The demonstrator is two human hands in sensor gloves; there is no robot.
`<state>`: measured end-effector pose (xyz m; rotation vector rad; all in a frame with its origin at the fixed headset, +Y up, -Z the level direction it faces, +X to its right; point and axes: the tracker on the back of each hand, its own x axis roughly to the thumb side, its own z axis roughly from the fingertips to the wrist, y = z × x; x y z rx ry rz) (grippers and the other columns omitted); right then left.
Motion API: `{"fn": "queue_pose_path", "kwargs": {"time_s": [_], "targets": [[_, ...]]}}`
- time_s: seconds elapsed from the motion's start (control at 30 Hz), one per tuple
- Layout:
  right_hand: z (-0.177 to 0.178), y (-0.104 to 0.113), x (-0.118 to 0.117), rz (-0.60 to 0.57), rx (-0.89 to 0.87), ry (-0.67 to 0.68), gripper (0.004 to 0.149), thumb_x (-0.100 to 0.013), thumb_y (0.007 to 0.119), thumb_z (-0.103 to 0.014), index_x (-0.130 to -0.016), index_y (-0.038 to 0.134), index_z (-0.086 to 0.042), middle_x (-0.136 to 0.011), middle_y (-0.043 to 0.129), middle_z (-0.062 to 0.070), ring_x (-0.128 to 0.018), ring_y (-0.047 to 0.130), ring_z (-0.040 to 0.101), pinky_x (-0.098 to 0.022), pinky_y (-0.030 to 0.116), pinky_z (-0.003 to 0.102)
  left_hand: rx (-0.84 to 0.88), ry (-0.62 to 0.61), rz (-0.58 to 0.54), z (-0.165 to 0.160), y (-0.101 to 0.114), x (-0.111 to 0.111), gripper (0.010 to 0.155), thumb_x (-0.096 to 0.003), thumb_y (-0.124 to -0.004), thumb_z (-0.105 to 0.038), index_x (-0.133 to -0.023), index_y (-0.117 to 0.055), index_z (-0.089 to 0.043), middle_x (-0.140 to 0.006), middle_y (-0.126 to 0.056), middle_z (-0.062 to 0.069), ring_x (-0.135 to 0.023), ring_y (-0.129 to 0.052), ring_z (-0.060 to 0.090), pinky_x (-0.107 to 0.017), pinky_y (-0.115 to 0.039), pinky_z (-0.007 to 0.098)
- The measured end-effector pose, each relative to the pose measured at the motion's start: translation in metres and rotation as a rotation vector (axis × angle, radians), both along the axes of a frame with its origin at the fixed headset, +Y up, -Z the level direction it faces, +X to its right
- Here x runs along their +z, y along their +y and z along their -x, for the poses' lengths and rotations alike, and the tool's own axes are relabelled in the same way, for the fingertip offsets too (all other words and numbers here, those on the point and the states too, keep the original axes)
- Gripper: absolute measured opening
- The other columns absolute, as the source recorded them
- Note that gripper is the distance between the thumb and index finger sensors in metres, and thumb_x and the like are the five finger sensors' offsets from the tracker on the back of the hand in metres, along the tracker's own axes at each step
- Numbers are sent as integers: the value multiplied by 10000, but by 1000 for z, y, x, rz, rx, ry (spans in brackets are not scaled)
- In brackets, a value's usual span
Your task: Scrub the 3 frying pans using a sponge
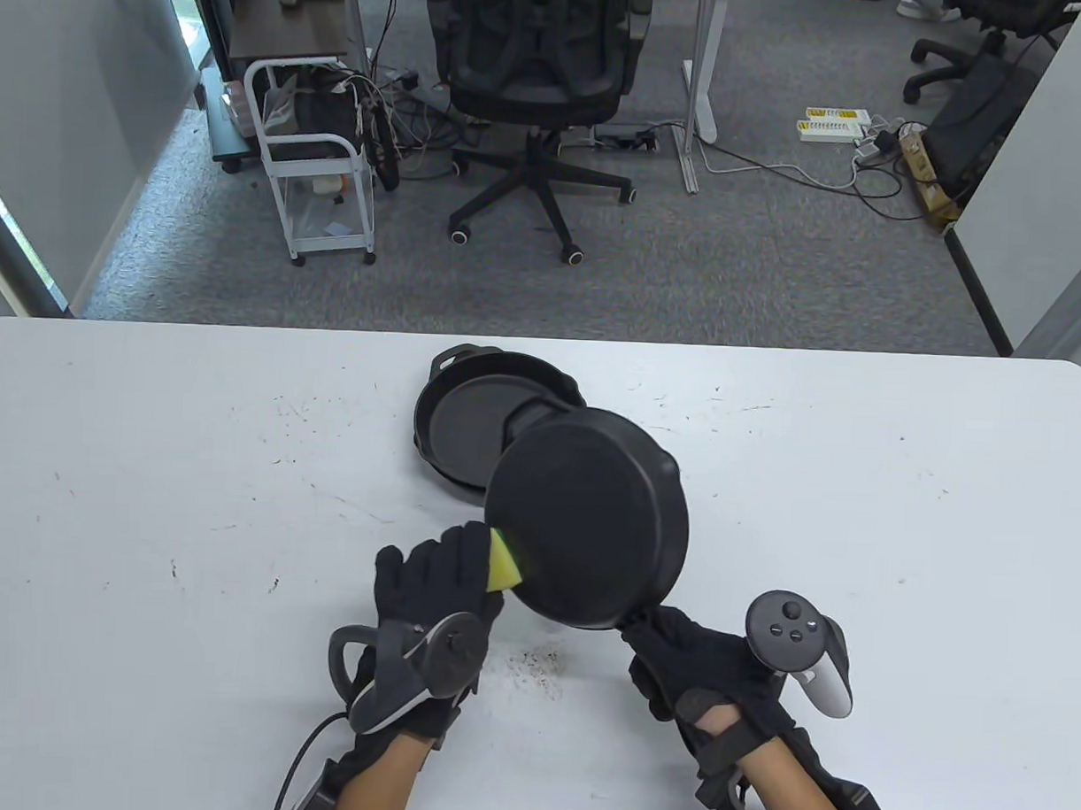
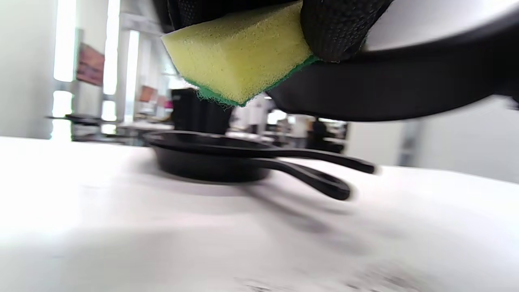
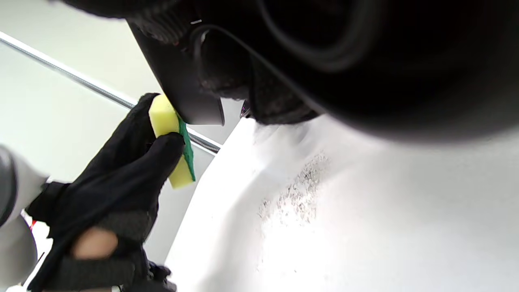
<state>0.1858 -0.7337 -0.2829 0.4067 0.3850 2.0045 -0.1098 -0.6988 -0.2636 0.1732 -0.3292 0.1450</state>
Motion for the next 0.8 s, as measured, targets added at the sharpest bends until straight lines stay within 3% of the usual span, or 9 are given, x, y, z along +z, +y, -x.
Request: {"fn": "queue_pose_path", "kwargs": {"time_s": [0.2,0.33,0.43,0.53,0.63,0.73,0.8], "targets": [[20,-5,6,20,94,115,533,-521,773,-426,-904,786,-56,-502,1053,54,-191,1052,253,-299,860,508,72,-179,-161,-24,11,22,743,-637,-743,-508,-1267,-398,-315,-1305,-504,34,-1175,-555,361,-841,-368,696],[40,-9,10,51,163,275,534,-519,780,-424,-898,792,-47,-496,1059,55,-181,1058,250,-293,865,504,66,-96,-219,-15,20,23,733,-648,-706,-497,-1269,-364,-309,-1312,-465,42,-1178,-526,373,-837,-355,695],[44,-8,11,33,205,331,533,-518,785,-421,-890,802,-39,-491,1066,57,-178,1060,252,-296,867,503,-70,106,-221,2,24,16,729,-659,-665,-472,-1277,-321,-297,-1322,-435,56,-1181,-501,399,-833,-341,700],[35,-4,8,14,151,280,527,-517,786,-422,-887,807,-47,-490,1064,57,-180,1056,256,-298,863,505,-48,197,-198,19,21,9,729,-658,-676,-453,-1276,-336,-270,-1312,-468,73,-1164,-540,409,-828,-363,702],[18,3,5,-11,74,156,525,-517,788,-422,-890,807,-53,-492,1061,59,-182,1051,261,-300,858,509,17,234,-77,28,12,-1,740,-655,-696,-462,-1274,-357,-240,-1290,-515,96,-1129,-600,404,-826,-391,698],[2,10,5,-37,45,25,524,-516,787,-425,-894,805,-62,-494,1058,58,-187,1046,261,-302,856,511,-10,201,89,19,2,-6,750,-649,-706,-491,-1271,-388,-218,-1267,-567,108,-1089,-670,392,-823,-413,699],[-1,9,4,-27,25,0,526,-517,785,-427,-896,803,-63,-496,1055,59,-189,1044,264,-305,852,514,-19,132,69,6,-1,-4,752,-645,-722,-500,-1270,-400,-234,-1266,-576,97,-1091,-676,381,-826,-419,693]]}}
